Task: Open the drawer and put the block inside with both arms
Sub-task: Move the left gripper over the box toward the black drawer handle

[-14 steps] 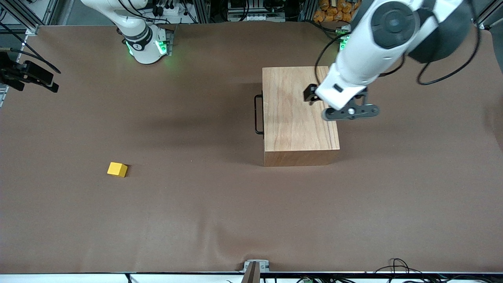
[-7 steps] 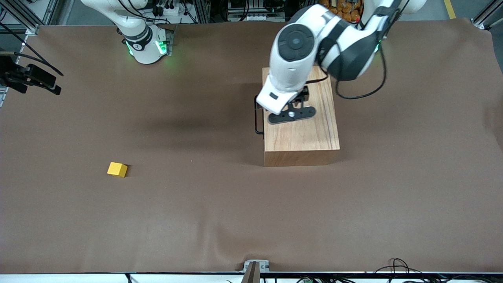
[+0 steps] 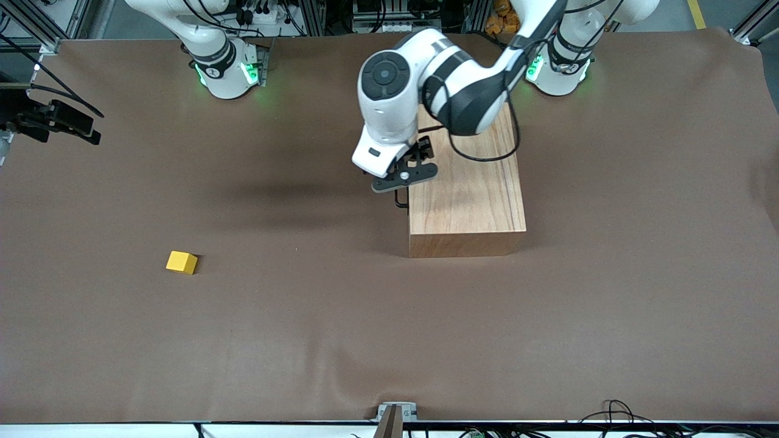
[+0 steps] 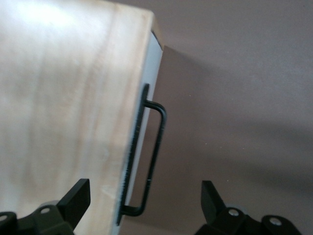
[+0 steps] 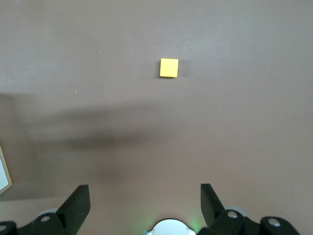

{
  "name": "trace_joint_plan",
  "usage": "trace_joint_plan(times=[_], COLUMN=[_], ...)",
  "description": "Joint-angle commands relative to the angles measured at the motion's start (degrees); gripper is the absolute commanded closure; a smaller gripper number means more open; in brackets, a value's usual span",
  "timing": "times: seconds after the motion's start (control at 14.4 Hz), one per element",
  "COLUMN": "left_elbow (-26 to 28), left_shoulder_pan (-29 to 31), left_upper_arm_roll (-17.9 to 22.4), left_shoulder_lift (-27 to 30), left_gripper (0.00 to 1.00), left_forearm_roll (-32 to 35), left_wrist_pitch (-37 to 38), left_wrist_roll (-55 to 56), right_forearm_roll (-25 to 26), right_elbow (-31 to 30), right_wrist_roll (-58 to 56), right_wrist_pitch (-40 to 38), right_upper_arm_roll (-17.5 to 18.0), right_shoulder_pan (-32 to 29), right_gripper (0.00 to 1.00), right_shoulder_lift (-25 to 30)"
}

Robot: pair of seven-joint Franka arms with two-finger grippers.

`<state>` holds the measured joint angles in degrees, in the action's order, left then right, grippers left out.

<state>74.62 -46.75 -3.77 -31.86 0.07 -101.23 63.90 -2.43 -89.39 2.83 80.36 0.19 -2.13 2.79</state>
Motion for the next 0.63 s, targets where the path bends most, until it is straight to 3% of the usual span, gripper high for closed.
trace_joint_plan(times=[0.0,0.28,0.56], left_elbow=[-2.47,-2.38,-2.55], left_shoulder_pan=[-4.39,-10.46,-11.17], left_upper_arm_roll=[2.44,7.09,7.63], left_shoulder_lift=[-3.29,-4.70,-6.63], left_gripper=[0.00,0.00,0.00], left_forearm_roll=[1.60,2.74,2.92], left_wrist_pitch=[-1.07,-1.08,-1.87], left_wrist_roll=[2.90,3.69,3.52], right_forearm_roll=[0.67,0.76,0.93], right_elbow=[-0.96,-0.96,-2.80], right_wrist_roll=[0.77,0.77,0.68], right_wrist_pitch=[-0.90,-1.44,-1.09], right_upper_arm_roll=[0.17,0.08,-0.27], right_shoulder_pan=[0.28,0.19,-0.42], right_gripper=[0.00,0.00,0.00], right_shoulder_lift=[1.16,1.16,1.25])
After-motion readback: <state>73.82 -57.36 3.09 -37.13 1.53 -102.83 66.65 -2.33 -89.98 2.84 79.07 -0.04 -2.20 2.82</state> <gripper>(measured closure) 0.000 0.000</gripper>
